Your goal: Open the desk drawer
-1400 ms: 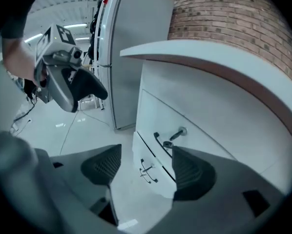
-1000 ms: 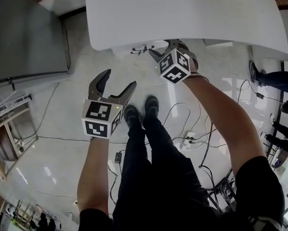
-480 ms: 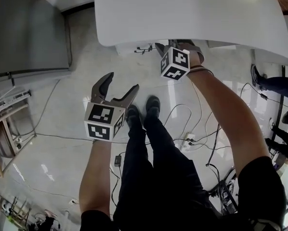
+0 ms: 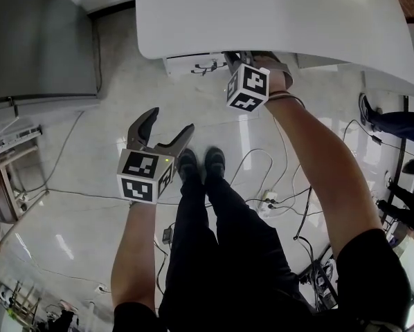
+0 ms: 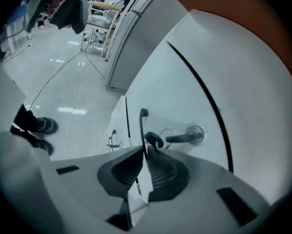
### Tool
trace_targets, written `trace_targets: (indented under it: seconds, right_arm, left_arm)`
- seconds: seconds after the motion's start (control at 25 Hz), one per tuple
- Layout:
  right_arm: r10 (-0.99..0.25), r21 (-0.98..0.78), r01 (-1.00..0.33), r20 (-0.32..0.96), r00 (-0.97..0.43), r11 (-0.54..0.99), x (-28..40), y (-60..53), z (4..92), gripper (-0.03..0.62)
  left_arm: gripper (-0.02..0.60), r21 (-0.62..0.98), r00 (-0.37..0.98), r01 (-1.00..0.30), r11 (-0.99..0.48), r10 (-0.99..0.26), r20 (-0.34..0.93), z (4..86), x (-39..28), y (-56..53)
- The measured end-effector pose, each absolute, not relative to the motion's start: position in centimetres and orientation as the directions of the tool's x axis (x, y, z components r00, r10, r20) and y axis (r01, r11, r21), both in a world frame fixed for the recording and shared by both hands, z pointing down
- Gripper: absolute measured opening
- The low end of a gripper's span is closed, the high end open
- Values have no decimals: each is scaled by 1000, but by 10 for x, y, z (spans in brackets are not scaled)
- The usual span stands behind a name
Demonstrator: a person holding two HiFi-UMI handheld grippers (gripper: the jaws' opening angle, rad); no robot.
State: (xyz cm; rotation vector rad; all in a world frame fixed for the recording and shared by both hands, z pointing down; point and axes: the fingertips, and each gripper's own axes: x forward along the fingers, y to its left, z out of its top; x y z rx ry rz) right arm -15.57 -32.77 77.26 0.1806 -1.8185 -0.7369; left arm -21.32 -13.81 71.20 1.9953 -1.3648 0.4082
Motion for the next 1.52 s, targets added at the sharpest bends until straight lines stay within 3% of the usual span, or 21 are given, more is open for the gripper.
trace_targets:
  seconds: [0.52,1.52]
  right_arm:
    - [-420,540,256,814,-401,802,-131,-276,770,31]
    - [-338,485,234,815,-470,843,-93,-190,779,31]
  left_arm:
    - [371,393,351,-912,-119,-722,596,712,-208,-124]
    - [351,289,317,-943,-167,-717,621,716,-197,-149]
